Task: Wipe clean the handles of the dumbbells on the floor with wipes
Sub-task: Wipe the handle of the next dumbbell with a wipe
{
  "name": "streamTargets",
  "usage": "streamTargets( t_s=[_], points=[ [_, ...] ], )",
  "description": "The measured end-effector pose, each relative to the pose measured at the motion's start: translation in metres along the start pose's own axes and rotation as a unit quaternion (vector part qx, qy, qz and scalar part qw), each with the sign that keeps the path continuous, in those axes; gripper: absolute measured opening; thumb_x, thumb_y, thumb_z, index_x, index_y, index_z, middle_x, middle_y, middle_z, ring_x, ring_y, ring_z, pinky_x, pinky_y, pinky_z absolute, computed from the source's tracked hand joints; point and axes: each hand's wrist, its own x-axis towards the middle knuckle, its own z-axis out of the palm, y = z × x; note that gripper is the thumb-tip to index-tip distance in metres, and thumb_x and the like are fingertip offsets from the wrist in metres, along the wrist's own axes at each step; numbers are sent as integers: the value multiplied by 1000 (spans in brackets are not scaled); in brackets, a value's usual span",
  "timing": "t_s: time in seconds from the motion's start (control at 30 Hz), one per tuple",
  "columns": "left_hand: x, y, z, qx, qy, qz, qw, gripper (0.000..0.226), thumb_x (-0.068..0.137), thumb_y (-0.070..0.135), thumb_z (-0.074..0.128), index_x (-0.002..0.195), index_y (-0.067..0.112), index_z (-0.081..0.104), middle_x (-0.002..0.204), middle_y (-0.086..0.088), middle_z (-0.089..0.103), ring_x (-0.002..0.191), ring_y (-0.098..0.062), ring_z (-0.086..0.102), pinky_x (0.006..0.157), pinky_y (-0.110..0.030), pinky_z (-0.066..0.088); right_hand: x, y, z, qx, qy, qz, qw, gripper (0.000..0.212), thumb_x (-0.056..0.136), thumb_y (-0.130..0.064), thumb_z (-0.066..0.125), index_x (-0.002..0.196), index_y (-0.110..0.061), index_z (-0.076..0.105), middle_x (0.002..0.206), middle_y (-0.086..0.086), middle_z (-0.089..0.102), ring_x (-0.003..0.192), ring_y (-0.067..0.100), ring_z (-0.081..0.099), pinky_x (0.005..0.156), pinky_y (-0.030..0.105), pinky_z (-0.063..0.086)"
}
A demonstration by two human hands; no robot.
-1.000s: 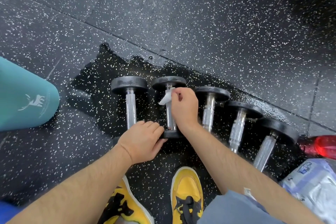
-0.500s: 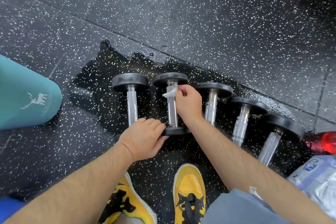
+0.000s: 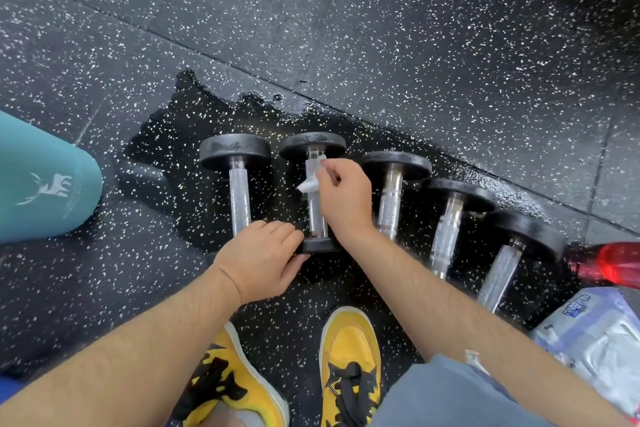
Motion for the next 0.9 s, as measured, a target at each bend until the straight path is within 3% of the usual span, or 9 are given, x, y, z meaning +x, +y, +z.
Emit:
streamTargets(
  t_s=[0.1,0.27,0.5,0.63,0.77,0.83,0.9],
  points=[
    [-1,0,0,2,0,0,1000,34,97,42,46,96,15,67,82,3,60,69,-19,57,63,-31,42,7,-7,0,30,-2,33,999,20,100,-22,57,108,-15,74,102,-5,67,96,10,60,87,23,46],
    [0,1,0,0,0,2,1000,32,97,41,46,94,15,66,81,3,58,68,-19,55,63,-31,42,-6,6,-7,19,-25,30,999,17,99,-20,61,110,-19,73,106,-9,65,99,3,59,87,17,42],
    [-1,0,1,-1,-6,0,1000,32,97,41,47,94,15,65,81,3,58,69,-19,56,63,-32,43,0,4,-4,-47,-26,-78,996,16,98,-12,60,100,-11,76,97,-7,64,94,3,55,83,3,36],
    [0,0,1,-4,-8,-1,1000,32,98,41,46,94,15,64,81,3,58,69,-20,55,63,-33,45,-8,7,-10,-94,-48,-112,988,17,98,-13,60,90,-12,75,84,-8,58,86,11,54,79,22,44],
    [1,1,0,-1,-3,1,1000,31,98,41,46,93,16,64,81,3,58,69,-20,56,63,-33,45,2,-6,-10,-37,-21,-33,999,13,95,-17,64,104,-14,73,98,-8,61,93,8,59,91,30,50],
    [0,1,0,3,1,7,1000,32,97,41,45,92,16,64,80,3,58,68,-20,56,62,-33,44,-6,-6,-9,-31,-11,-18,999,12,93,-18,67,93,-6,72,95,-2,62,91,11,60,90,36,52],
    [0,1,0,7,1,8,1000,32,97,41,45,91,16,64,80,3,58,68,-20,56,62,-33,44,-14,-6,-10,-48,-33,-47,997,11,92,-16,69,85,-9,72,92,-9,59,91,12,60,89,34,51]
  ],
)
